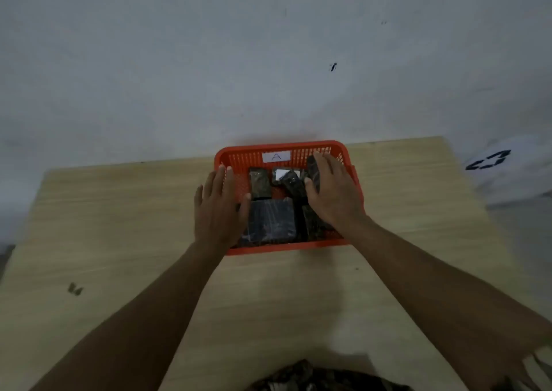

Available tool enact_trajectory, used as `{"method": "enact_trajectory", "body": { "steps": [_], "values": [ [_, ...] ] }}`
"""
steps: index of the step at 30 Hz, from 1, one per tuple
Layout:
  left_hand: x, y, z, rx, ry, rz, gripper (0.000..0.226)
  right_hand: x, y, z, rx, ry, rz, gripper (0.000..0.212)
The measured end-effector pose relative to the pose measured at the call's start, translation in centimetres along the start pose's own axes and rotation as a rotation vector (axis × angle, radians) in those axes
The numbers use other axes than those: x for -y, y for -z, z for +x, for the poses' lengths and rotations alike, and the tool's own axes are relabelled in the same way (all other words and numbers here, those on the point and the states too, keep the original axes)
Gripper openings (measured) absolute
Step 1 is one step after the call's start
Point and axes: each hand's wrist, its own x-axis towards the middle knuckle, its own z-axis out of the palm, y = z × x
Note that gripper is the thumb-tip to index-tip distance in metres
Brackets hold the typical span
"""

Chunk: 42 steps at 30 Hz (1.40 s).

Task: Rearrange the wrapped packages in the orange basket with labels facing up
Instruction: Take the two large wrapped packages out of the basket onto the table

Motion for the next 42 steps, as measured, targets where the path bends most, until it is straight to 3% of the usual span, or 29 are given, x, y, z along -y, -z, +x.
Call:
{"method": "enact_trajectory", "body": {
  "steps": [6, 10, 13, 17, 21, 24, 28, 31, 35, 39, 42],
  "values": [
    [1.4, -2.7, 0.1, 0.079, 0.234, -0.105, 0.067, -1.8, -3.2, 0.0, 0.139, -0.176, 0.024, 0.078],
    [1.7, -3.5, 0.2, 0.034, 0.297, -0.306, 0.062, -2.6, -4.5, -0.1, 0.197, -0.282, 0.024, 0.090],
    [1.9, -4.0, 0.2, 0.004, 0.441, -0.367, 0.054, -3.0, -5.2, -0.7, 0.138, -0.318, 0.075, 0.083],
    [2.2, -4.6, 0.2, -0.053, 0.515, -0.368, 0.022, -3.0, -5.1, -1.2, 0.068, -0.303, 0.112, 0.072],
    [2.4, -4.7, 0.3, -0.059, 0.531, -0.364, 0.024, -3.0, -3.7, -1.7, 0.021, -0.376, 0.216, 0.062],
    [2.7, -4.7, 0.3, -0.049, 0.508, -0.381, 0.025, -3.3, -2.2, -2.6, -0.028, -0.460, 0.386, 0.058],
    [3.0, -4.7, 0.1, -0.035, 0.451, -0.386, 0.028, -3.1, 0.6, -4.3, -0.074, -0.501, 0.867, 0.053],
    [3.1, -4.7, 0.1, -0.037, 0.421, -0.389, 0.029, -2.7, 2.1, -5.7, -0.064, -0.514, 1.081, 0.041],
    [3.3, -4.7, -0.2, -0.044, 0.405, -0.385, 0.029, -1.9, 2.8, -8.8, 0.160, -0.474, 1.048, 0.026],
    [3.0, -4.6, -0.5, -0.060, 0.407, -0.404, 0.030, -1.9, 2.3, -11.8, 0.594, -0.442, 0.889, 0.029],
    [3.0, -4.6, -0.7, -0.063, 0.417, -0.418, 0.030, -1.8, 1.1, -13.0, 0.725, -0.425, 0.803, 0.040]
  ]
}}
